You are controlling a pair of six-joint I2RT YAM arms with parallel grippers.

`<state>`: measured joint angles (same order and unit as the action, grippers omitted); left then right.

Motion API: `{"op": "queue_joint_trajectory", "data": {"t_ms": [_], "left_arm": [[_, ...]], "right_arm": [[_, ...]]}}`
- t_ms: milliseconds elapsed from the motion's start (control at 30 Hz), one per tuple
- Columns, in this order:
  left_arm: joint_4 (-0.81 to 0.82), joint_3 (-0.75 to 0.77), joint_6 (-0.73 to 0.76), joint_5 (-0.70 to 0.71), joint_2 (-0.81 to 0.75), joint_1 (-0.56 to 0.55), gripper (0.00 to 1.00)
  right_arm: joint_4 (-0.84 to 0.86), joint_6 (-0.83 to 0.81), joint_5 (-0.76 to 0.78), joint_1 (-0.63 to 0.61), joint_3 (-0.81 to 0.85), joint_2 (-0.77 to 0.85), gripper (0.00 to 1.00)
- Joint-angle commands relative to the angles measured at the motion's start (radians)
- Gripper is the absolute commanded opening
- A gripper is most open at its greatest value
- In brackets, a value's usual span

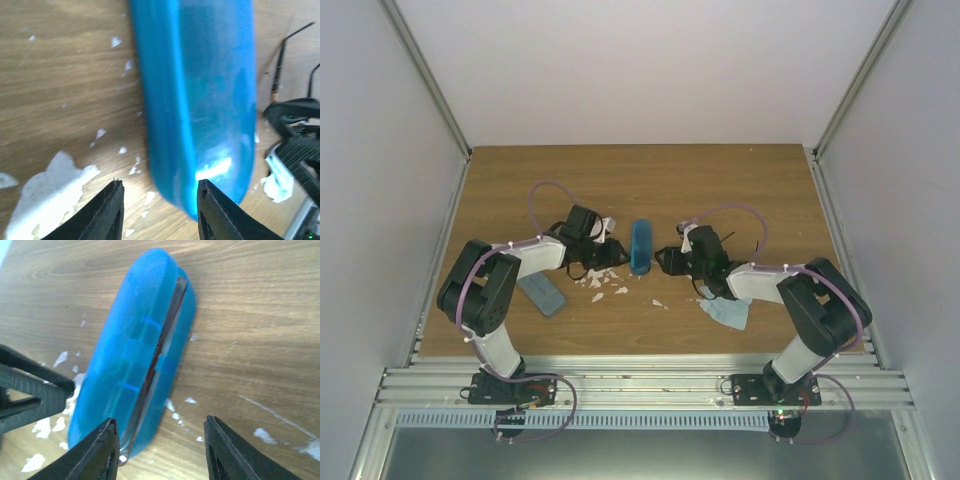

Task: Organize the sunglasses
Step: Close the sunglasses case at the center of the board.

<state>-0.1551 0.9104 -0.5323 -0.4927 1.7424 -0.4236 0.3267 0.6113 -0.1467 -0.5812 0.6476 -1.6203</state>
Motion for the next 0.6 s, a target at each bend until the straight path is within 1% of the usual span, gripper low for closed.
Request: {"op": "queue_joint_trajectory", "data": {"t_ms": [0,67,100,300,400,567], "left_arm": [[0.128,0.010,-0.040,-0.076,-0.011,-0.004,0.42],[0.144,0.020,-0.045,-0.086,0.005,-0.003,0.43],[0.147,0.025,-0.046,-0.090,0.016,-0.003,0.45],[0.138,0.079,-0.033,-0.141,0.110,-0.004,0.47],[0.128,0.095,-0.027,-0.165,0.145,-0.004,0.48],[0.114,0.099,-0.031,-0.173,0.175,-0.004,0.47]], "right_arm": [[-0.041,0.044,-0.162,0.015,0.038,0.010,0.52],[-0.047,0.061,-0.186,0.017,0.056,-0.005,0.57],[-0.060,0.067,-0.191,0.018,0.071,-0.016,0.58],[-0.153,0.079,-0.162,0.017,0.149,-0.093,0.58],[-0.180,0.082,-0.160,0.017,0.174,-0.126,0.55],[-0.223,0.082,-0.138,0.017,0.193,-0.138,0.44]]}}
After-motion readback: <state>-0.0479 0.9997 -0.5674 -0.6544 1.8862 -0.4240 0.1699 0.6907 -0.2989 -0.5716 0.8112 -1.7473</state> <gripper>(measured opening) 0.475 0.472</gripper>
